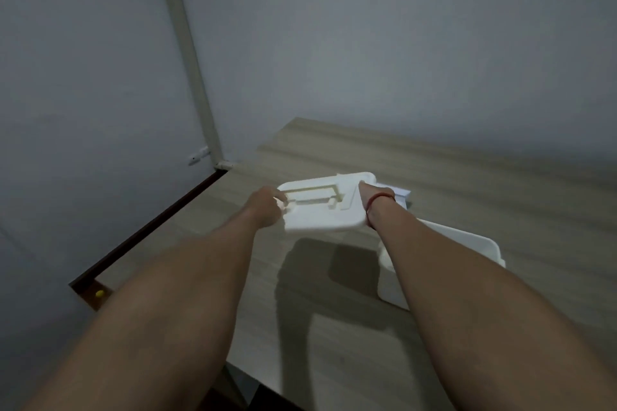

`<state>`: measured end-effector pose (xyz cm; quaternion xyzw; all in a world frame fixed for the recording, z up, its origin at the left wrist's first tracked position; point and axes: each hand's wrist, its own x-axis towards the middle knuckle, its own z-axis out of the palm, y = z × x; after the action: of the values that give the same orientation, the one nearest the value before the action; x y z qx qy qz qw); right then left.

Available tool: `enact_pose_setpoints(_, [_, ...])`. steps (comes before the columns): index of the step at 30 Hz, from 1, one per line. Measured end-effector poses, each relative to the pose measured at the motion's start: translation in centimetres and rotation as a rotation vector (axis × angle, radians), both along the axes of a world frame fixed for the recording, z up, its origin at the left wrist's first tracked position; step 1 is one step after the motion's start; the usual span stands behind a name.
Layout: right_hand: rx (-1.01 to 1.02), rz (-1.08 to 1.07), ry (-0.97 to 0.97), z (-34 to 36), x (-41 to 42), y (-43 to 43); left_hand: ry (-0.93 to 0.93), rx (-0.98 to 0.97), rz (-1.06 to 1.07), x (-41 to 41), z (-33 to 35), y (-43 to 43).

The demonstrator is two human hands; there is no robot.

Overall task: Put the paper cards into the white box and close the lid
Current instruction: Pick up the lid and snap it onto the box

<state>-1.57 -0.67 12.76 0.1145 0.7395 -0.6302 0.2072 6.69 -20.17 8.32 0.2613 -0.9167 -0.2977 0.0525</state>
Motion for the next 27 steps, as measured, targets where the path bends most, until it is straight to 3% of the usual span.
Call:
enact_pose_setpoints(5, [-0.055, -0.126, 0.029, -6.3, -6.3, 6.1, 0.068, -0.004, 0.14, -3.4, -0.7, 6.0])
enact_pose_setpoints(8, [-0.046, -0.2, -0.001, -3.3, -3.7, 10.3, 0.063, 0.116, 0.152, -5.9, -1.1, 10.2])
enact_pose_setpoints(15, [0.026, -0.316, -0.016, -6.1, -6.3, 19.4, -0.136, 0.347, 0.144, -9.9, -1.9, 18.3])
enact_pose_setpoints(17, [0.07, -0.35, -0.016, -4.3, -4.4, 20.6, -0.179, 0.338, 0.125, -10.7, -2.7, 19.7])
enact_pose_setpoints(27, [0.393, -0.471, 0.2, -8.0, -6.2, 22.6, -0.052, 0.349, 0.209, -13.2, -6.2, 22.4])
